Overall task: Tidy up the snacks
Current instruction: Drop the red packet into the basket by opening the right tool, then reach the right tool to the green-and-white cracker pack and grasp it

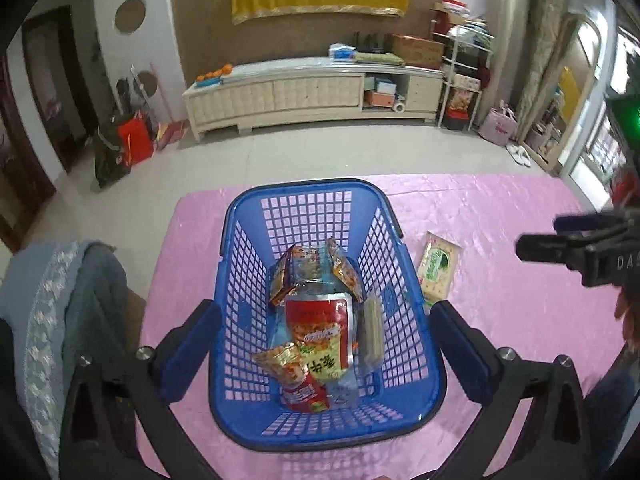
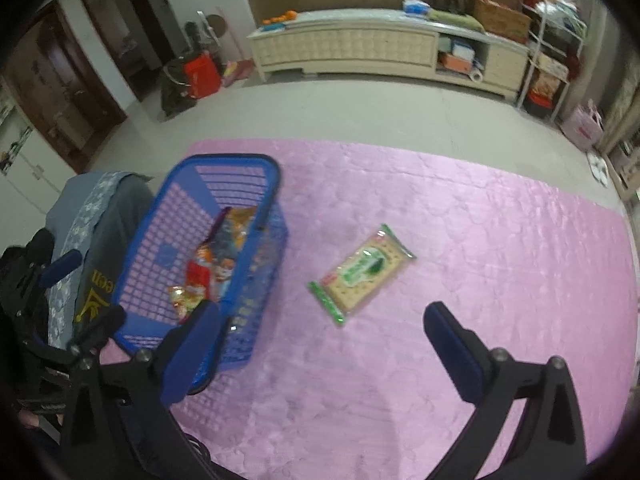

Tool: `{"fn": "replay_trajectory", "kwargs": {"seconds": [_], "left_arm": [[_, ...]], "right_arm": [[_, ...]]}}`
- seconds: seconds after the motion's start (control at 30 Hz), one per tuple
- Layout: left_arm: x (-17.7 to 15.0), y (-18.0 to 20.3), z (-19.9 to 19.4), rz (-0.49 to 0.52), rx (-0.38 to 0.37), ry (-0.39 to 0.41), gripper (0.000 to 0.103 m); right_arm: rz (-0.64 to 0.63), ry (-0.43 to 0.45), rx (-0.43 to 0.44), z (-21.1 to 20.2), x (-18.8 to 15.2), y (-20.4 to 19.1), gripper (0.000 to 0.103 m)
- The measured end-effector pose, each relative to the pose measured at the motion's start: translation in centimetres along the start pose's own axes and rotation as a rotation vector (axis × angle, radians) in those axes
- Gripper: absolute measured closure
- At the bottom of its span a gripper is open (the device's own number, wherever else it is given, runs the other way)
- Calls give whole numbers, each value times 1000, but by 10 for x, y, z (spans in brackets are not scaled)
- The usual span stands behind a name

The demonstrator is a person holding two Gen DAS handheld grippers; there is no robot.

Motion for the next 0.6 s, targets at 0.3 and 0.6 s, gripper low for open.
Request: {"fn": "replay_trajectory", "kwargs": {"seconds": [0.3, 0.6], "left_arm": [[15, -10, 40, -39, 45, -84, 0], [23, -15, 78, -48, 66, -160, 0]], "right_arm": [[206, -95, -2, 53, 6, 50, 0], [265, -178, -12, 105, 7, 72, 0]]}}
Point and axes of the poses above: each gripper's, at about its wrist camera, not at the fingertips, and z roughly the way its jaws point, y to its right, x to its top, the point moved 6 cm from there along z, roughly the way its jaws point, and after that the axes turned 2 degrees about x, right-handed, at the moved point
